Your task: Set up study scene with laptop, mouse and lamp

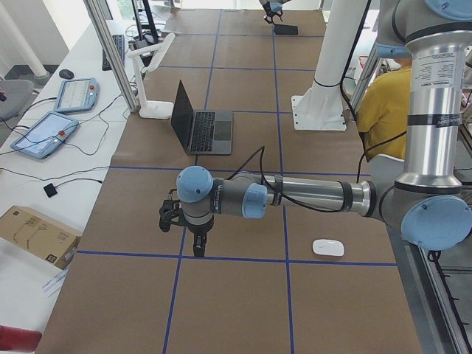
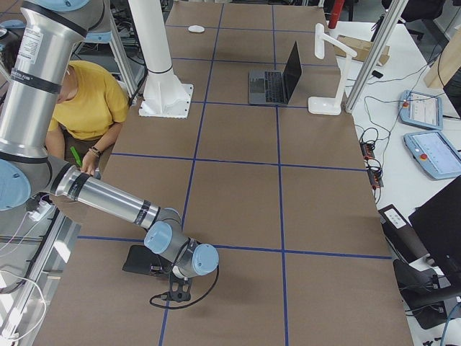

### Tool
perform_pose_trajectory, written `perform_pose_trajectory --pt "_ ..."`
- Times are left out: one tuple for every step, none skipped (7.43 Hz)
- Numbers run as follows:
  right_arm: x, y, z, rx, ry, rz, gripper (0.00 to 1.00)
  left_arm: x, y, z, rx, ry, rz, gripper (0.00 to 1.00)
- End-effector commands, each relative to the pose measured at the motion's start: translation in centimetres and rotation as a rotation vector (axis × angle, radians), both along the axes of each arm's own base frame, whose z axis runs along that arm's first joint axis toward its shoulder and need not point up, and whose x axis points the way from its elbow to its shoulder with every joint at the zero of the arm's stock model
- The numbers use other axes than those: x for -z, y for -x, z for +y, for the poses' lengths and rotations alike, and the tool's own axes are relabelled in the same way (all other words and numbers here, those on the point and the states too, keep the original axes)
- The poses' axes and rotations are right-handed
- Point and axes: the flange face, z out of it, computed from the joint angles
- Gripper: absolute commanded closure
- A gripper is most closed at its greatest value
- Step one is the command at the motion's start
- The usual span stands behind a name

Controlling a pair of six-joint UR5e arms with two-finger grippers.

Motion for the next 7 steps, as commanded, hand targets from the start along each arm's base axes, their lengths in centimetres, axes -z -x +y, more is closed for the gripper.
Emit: perform_pose_trajectory --pt "0.0 0.0 0.1 0.008 -0.008 -0.013 0.83 0.4 0.1 0.0 0.002 -0.008 0.000 0.00" --pt "0.1 0.1 0.0 0.002 -0.007 -0.020 1.00 0.4 0.2 0.0 0.005 -0.008 0.000 0.00" --pt "0.4 0.2 -0.1 -0.001 -0.010 -0.024 1.00 0.4 0.3 0.0 0.006 -0.008 0.000 0.00" --pt "0.8 0.3 -0.5 -0.008 -0.016 -0.032 1.00 0.7 0.3 0.0 0.006 -0.012 0.000 0.00" --pt "1.8 0.4 -0.9 -0.012 -0.026 -0.039 1.00 0.7 0.3 0.0 0.006 -0.014 0.000 0.00" --pt "4.6 0.7 -2.1 -0.012 -0.021 -0.038 1.00 0.8 0.3 0.0 0.006 -0.015 0.000 0.00" --pt "9.3 1.0 -3.3 -0.011 0.003 -0.031 1.00 0.7 0.3 0.0 0.007 -0.013 0.000 0.00"
